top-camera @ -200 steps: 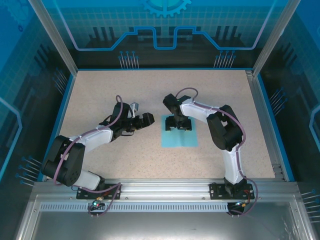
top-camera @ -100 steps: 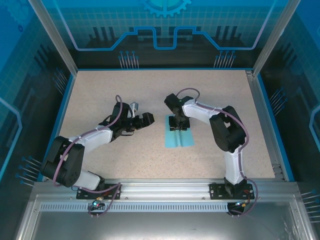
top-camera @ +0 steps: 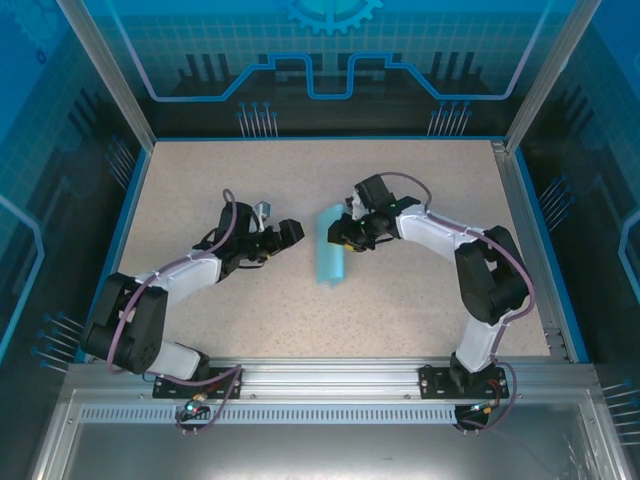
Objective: Fold a paper plane with a square sheet of paper (pick it up from the middle)
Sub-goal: First fold in half a square sheet of paper at the center of the table.
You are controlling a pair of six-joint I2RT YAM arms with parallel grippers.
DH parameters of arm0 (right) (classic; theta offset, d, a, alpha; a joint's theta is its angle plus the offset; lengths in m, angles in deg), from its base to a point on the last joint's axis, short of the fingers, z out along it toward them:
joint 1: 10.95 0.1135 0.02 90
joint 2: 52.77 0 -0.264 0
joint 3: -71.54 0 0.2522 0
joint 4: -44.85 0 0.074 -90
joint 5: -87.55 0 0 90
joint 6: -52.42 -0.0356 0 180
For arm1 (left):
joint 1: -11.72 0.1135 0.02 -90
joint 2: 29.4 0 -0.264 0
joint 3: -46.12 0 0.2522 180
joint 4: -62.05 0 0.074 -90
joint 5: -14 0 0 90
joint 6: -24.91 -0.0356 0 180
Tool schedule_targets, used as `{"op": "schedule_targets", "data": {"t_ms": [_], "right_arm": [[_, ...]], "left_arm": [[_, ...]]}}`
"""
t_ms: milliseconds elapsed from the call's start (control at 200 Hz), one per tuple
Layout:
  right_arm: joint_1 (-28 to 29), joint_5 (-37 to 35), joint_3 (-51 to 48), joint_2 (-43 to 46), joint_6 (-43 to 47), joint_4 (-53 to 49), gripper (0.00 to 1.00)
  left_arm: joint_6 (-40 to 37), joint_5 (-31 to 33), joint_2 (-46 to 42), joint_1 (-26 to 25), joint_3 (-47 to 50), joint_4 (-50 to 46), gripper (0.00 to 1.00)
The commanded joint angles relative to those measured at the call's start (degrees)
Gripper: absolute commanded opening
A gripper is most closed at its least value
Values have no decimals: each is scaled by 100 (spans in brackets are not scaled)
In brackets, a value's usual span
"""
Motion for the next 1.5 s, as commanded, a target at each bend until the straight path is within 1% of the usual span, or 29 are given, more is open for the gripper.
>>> {"op": "schedule_targets", "data": {"t_ms": [0, 100, 195, 325, 495, 565, 600, 670, 750, 855, 980, 1240, 1496], "right_arm": [[-114, 1152, -303, -5, -610, 1334, 39], [-200, 1415, -573, -201, -854, 1788, 39], [-316, 1297, -855, -285, -957, 1949, 41], [-424, 1040, -887, -385, -548, 1431, 44], [-562, 852, -832, -413, -140, 888, 52], [-639, 825, -905, -322, -104, 873, 57], [-677, 808, -942, -256, -94, 876, 61], [-757, 801, -972, -156, -3, 808, 62], [-827, 766, -977, -91, 78, 647, 65], [-915, 754, -1071, -28, 138, 606, 66], [-1022, 772, -1223, 43, 132, 673, 68], [-1216, 864, -1464, 228, 139, 762, 71], [-1395, 927, -1634, 352, 252, 695, 72]], "left_arm": [[237, -557, -44, 72, -56, 214, 99], [300, -802, 64, 72, -107, 283, 99], [310, -959, 219, 56, -136, 276, 98], [280, -1039, 405, -28, -174, 250, 96], [171, -1110, 798, -302, -435, 74, 92], [204, -1105, 963, -405, -524, 98, 89], [226, -1099, 1029, -441, -553, 117, 89], [252, -1062, 1148, -497, -615, 110, 88], [258, -1062, 1258, -550, -667, 137, 88], [279, -1122, 1421, -604, -789, 161, 87], [324, -1232, 1599, -699, -938, 212, 85], [372, -1503, 2054, -936, -1288, 252, 69], [499, -1698, 2402, -1104, -1542, 443, 62]]}}
